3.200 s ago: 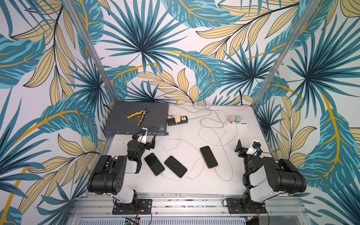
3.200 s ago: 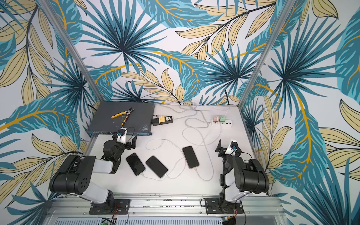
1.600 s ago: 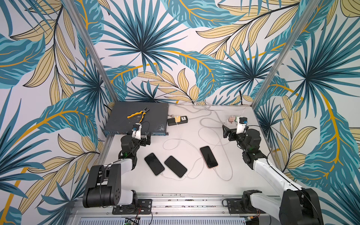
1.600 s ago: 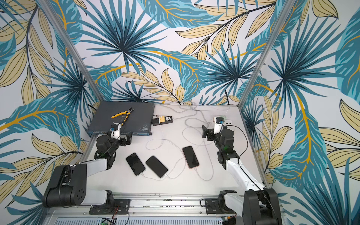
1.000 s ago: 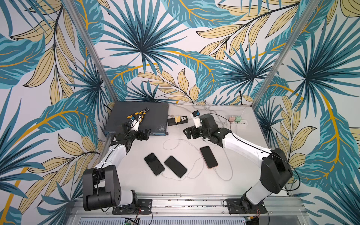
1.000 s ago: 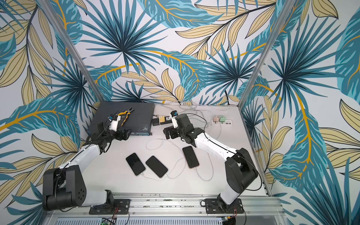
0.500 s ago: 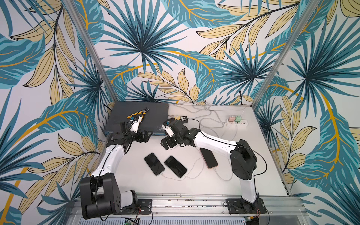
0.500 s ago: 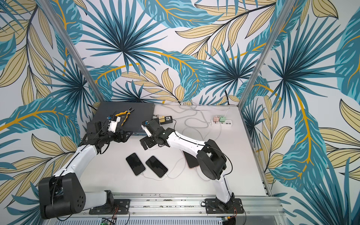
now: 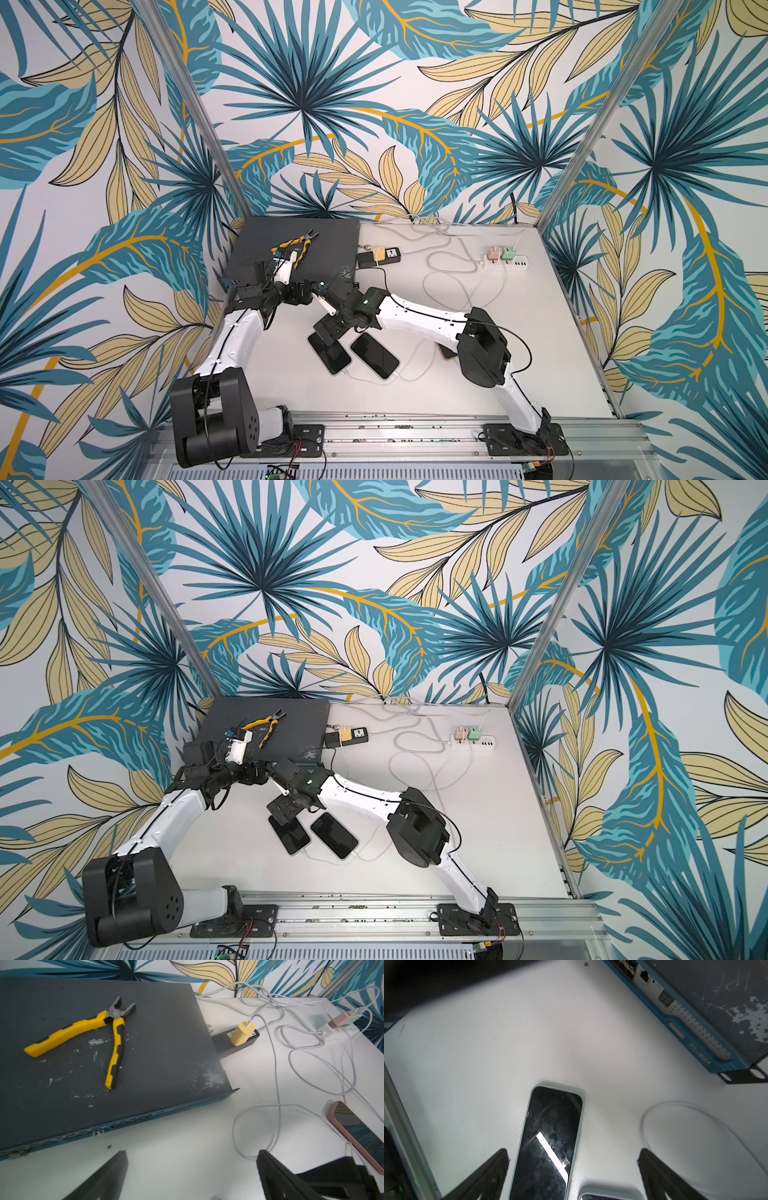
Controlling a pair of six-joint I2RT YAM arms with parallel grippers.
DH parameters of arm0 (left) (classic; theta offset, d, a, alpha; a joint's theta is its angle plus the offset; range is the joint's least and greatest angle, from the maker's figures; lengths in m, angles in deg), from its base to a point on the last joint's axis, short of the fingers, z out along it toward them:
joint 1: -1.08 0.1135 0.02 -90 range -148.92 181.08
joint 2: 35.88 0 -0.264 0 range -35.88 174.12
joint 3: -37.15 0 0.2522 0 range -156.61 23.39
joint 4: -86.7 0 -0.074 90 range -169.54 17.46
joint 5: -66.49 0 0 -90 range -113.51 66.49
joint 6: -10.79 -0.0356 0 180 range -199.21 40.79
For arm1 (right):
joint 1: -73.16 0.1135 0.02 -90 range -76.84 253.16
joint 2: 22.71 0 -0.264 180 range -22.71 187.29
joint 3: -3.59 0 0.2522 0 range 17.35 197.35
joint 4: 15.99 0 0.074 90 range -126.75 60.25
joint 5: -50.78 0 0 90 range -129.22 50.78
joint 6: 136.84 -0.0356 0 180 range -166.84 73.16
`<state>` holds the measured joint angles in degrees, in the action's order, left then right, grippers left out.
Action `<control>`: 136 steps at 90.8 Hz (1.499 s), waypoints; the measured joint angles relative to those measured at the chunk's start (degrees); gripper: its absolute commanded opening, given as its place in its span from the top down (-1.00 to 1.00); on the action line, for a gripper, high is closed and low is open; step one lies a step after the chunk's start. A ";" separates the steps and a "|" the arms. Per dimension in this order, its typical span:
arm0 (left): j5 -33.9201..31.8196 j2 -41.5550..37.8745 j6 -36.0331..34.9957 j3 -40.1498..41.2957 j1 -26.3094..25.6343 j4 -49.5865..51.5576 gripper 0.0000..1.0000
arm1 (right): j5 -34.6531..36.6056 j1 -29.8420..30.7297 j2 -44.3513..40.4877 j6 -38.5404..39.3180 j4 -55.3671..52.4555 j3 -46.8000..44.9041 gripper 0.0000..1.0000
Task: Unplug the charging cable from the phone
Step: Pick up the phone at the center of the board.
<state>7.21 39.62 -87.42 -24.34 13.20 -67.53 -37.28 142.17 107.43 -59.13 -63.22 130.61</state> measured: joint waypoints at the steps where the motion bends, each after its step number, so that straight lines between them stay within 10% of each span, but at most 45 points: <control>1: -0.24 0.11 0.00 0.00 0.02 0.00 -1.00 | 0.17 0.07 0.09 -0.02 -0.13 0.07 -0.99; 110: -19.41 3.45 0.83 -0.96 1.11 -0.22 -1.00 | 5.01 6.29 7.13 -2.34 -3.06 -0.50 -0.99; 136: -20.87 3.58 1.40 -2.93 1.27 0.72 -1.00 | 7.30 6.95 8.00 -2.08 -4.28 1.05 -0.66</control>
<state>-13.67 43.20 -86.02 -27.27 14.47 -66.81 -29.98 149.12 115.43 -61.21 -67.50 131.65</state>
